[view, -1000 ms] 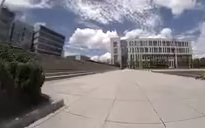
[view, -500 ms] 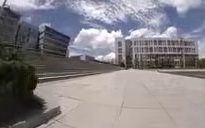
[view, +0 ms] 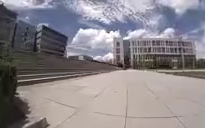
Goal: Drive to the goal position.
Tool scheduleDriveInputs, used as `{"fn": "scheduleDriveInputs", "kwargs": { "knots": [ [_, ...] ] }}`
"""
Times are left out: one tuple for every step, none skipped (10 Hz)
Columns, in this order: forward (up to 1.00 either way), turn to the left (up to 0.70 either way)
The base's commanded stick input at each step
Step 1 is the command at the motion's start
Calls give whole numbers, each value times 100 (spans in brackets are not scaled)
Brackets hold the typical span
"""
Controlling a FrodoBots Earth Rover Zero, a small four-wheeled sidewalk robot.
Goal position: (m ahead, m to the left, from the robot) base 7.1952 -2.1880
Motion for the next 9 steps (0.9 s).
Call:
{"fn": "scheduleDriveInputs", "kwargs": {
  "knots": [
    [70,11],
    [70,15],
    [70,19],
    [70,23],
    [70,21],
    [70,19],
    [70,21],
    [70,12],
    [70,7]
  ]
}}
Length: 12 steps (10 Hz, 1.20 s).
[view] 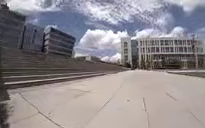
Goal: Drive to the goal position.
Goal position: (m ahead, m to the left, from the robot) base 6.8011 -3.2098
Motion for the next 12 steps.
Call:
{"fn": "scheduleDriveInputs", "kwargs": {
  "knots": [
    [70,13],
    [70,-33],
    [70,-35],
    [70,-35],
    [70,-35],
    [70,-35],
    [70,-35],
    [70,-35],
    [70,-35],
    [70,-35],
    [70,-30],
    [70,-32]
  ]
}}
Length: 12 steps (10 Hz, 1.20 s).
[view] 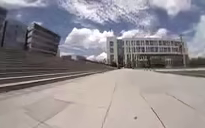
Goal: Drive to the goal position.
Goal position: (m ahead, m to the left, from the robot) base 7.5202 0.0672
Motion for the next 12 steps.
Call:
{"fn": "scheduleDriveInputs", "kwargs": {
  "knots": [
    [70,-4],
    [70,11],
    [70,9],
    [70,6],
    [70,4],
    [70,2],
    [70,2],
    [70,1],
    [70,0],
    [70,1],
    [70,8],
    [70,16]
  ]
}}
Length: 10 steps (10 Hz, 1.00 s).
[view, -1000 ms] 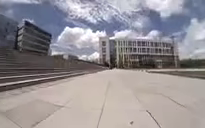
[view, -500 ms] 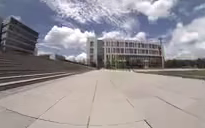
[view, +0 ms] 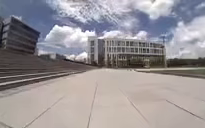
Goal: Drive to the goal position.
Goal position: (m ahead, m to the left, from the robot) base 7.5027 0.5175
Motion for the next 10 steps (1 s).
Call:
{"fn": "scheduleDriveInputs", "kwargs": {
  "knots": [
    [70,9],
    [70,1],
    [70,1],
    [70,9],
    [70,9],
    [70,6],
    [70,6],
    [70,5],
    [70,5],
    [70,4]
  ]
}}
